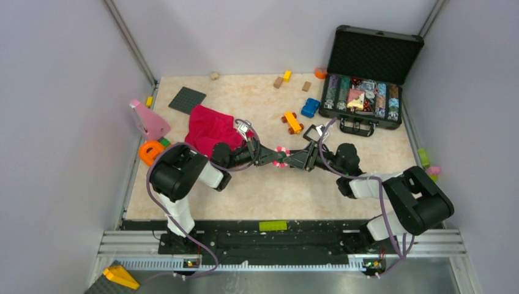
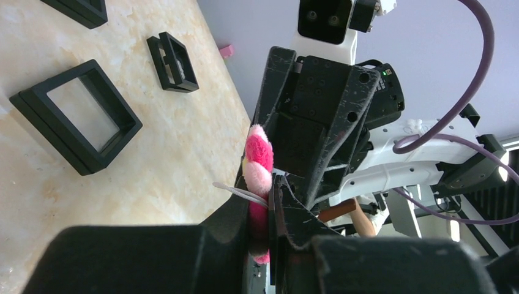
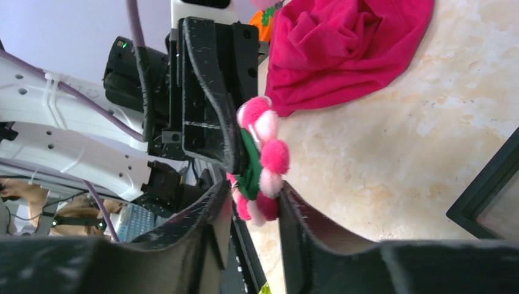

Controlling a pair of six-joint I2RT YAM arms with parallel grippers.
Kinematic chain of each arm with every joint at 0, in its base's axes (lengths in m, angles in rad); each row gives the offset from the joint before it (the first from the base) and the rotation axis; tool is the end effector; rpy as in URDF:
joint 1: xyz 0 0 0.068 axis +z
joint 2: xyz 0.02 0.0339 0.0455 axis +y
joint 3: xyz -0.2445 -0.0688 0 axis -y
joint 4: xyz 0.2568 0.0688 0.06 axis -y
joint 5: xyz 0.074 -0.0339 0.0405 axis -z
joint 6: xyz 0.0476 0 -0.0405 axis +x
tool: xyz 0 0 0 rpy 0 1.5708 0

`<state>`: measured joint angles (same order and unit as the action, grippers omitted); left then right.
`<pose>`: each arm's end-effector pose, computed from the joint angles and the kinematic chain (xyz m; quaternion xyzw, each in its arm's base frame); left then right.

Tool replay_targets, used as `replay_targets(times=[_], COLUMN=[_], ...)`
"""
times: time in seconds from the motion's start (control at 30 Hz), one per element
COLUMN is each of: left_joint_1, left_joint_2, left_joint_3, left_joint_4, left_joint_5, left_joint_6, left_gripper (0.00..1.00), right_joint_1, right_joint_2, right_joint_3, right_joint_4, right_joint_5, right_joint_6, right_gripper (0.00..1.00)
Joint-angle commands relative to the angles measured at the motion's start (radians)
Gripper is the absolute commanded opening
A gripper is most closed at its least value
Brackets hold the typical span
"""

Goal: Remove the brooch from the garment
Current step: Close the brooch.

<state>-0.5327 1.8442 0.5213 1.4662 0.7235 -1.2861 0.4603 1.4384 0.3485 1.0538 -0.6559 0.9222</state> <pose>0.2560 -0.1875 0.1304 0.0235 0.6678 -0.7002 0.2514 0.2302 0.1466 0.1519 -0.0617 0.7145 0.5976 0.3586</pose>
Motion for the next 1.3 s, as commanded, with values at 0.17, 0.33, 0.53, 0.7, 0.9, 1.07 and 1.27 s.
replay_targets(times=[0.17,0.33,0.53,0.7,0.9,1.07,1.27], left_joint_1=[0.010,0.028,0.039,0.043,0.047,0.047,0.047], left_joint_2=[-0.023,-0.031,-0.042,-0.045,-0.051,-0.056,-0.079], left_joint_3=[-0.008,-0.016,-0.024,-0.025,-0.027,-0.029,-0.033], left_joint_4=[0.083,0.081,0.077,0.076,0.065,0.058,0.013], left_joint_5=[0.015,0.024,0.028,0.031,0.031,0.030,0.019], left_joint_6=[0.009,0.010,0.019,0.019,0.031,0.045,0.072], left_gripper=[0.27,0.35,0.40,0.34,0.22,0.00,0.00], right_joint_1=[-0.019,-0.045,-0.060,-0.067,-0.071,-0.075,-0.083], right_joint_2=[-0.033,-0.035,-0.049,-0.046,-0.041,-0.041,-0.062], right_joint_3=[0.024,0.012,0.005,0.004,0.005,0.011,-0.013], right_joint_4=[0.048,0.061,0.024,0.010,0.004,-0.008,0.003], right_joint_5=[-0.006,-0.037,-0.044,-0.060,-0.073,-0.079,-0.082], right_joint_6=[0.027,0.065,0.060,0.061,0.058,0.051,0.024], right_gripper=[0.08,0.02,0.01,0.01,0.01,0.08,0.56])
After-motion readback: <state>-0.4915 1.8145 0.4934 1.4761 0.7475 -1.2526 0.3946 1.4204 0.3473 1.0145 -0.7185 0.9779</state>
